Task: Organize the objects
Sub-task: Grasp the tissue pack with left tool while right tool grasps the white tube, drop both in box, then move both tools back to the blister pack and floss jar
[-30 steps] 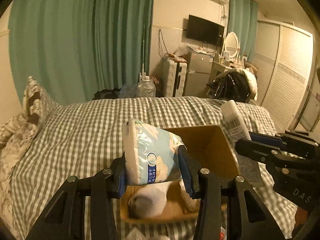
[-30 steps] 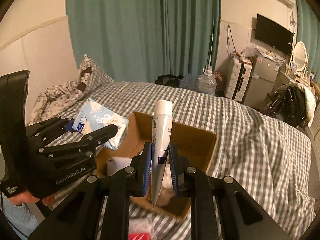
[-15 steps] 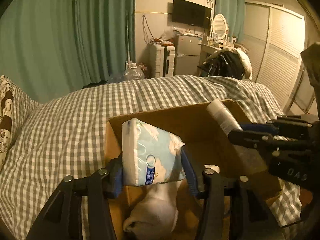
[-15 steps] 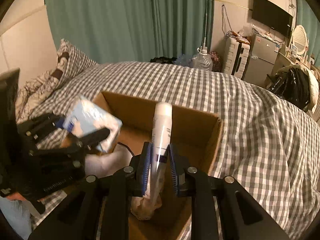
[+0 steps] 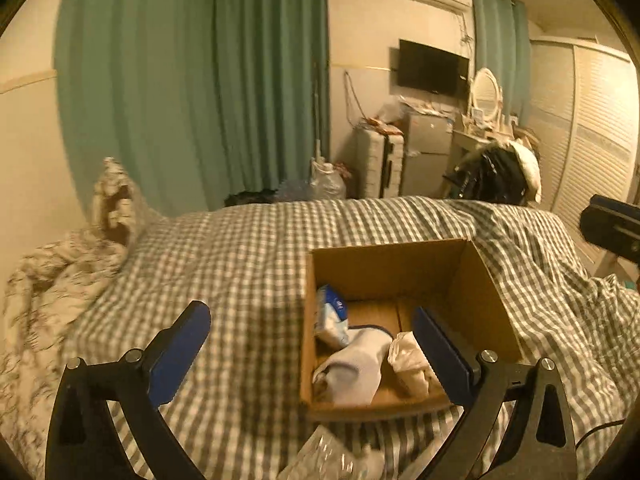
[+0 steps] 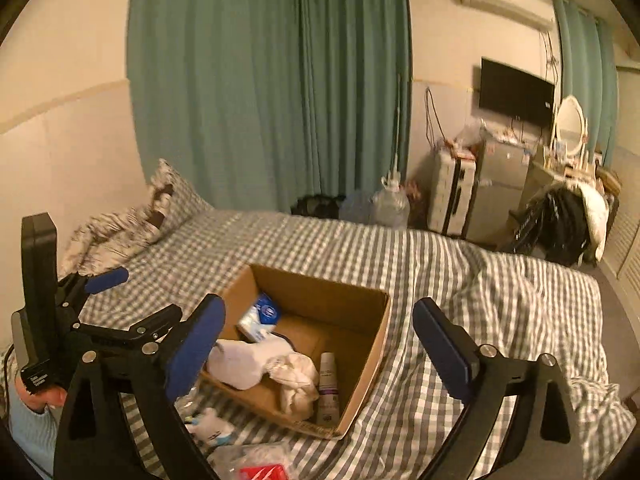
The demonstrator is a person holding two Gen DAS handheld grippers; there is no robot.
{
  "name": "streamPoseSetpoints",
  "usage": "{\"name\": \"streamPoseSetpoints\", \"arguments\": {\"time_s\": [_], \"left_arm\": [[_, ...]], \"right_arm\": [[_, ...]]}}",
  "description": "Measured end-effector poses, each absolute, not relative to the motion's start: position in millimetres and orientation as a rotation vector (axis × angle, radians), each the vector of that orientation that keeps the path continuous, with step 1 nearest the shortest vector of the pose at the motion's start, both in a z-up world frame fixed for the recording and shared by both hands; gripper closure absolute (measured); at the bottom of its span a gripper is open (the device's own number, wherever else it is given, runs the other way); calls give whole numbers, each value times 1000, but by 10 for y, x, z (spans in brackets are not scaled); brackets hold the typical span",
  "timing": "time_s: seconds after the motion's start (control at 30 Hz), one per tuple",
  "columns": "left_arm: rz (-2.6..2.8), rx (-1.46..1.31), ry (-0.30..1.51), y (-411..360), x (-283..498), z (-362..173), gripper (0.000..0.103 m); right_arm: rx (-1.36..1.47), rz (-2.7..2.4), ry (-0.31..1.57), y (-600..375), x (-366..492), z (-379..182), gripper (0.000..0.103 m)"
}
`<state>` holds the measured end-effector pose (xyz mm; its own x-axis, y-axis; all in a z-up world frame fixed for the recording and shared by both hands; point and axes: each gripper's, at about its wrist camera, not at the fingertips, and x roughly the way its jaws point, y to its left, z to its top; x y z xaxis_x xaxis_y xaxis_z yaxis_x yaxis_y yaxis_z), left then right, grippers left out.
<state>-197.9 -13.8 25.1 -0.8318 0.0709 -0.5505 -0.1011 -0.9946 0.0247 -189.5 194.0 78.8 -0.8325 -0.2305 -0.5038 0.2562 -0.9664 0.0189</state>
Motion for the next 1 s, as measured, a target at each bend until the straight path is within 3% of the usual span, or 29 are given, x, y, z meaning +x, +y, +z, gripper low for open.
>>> {"name": "streamPoseSetpoints", "arguments": {"time_s": [0.1,0.4,0.73,1.0], "left_arm": [[2948,-872,76,-215,-1760,374,0],[2970,-895,50,-292,-1221,430,0],[2973,-1065,47,-324,-1067,-352,0],[2897,-1253,54,-312,-1127,-1002,0]], "right_arm": [[718,-2799,82,1906,-1637,950,0],[744,-2767,136,1767,-1152,994,0],[925,-2663,349,1505,-1176,8,0],[1144,-2562,252,1536,-1446,-754,0]]}}
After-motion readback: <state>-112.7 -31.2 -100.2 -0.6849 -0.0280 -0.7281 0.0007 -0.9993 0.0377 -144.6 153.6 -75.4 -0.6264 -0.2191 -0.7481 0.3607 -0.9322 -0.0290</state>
